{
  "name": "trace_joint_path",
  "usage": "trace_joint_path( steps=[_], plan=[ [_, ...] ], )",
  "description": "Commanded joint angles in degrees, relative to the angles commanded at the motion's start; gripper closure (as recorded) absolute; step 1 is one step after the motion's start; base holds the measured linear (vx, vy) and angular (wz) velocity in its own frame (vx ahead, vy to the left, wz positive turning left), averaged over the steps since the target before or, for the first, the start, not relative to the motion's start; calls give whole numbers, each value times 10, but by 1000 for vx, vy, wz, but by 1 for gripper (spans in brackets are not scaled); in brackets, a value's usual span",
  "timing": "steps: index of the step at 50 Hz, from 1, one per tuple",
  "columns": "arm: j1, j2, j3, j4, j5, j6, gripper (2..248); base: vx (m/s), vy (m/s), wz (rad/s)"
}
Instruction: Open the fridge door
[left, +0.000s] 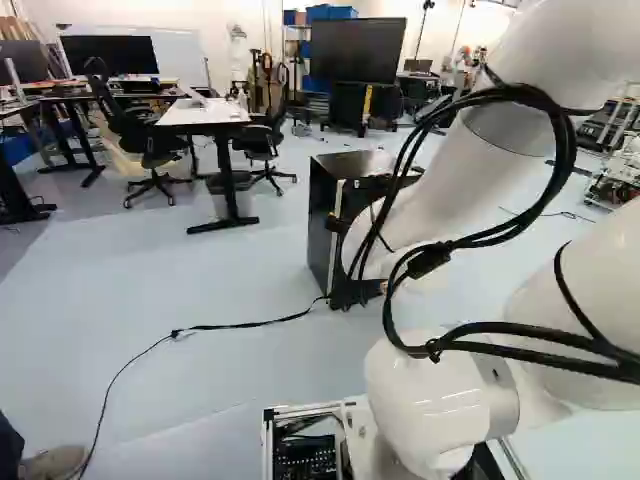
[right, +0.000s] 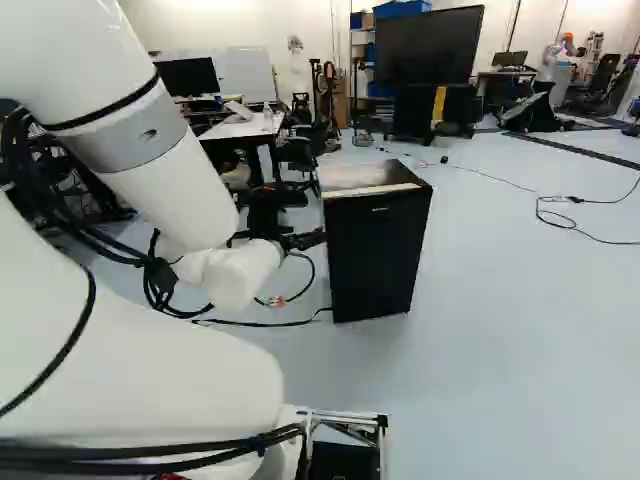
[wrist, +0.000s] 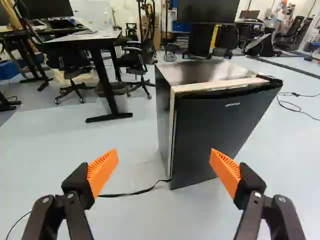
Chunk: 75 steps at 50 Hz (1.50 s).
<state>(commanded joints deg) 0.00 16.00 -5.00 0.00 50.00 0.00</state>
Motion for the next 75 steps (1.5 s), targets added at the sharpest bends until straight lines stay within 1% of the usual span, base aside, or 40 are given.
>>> trace_joint_path(
  steps=[23,33,49,64,75],
  plan=[
    [0,0,0,0,0,0,3,0,0,0],
    [0,-11,-9,0,0,0,3,0,0,0],
    [2,-50,-43,0,0,0,3,0,0,0],
    [11,-94,-84,0,0,0,3,0,0,0],
    [19,-130,-118,10,0,0,3,0,0,0]
  ],
)
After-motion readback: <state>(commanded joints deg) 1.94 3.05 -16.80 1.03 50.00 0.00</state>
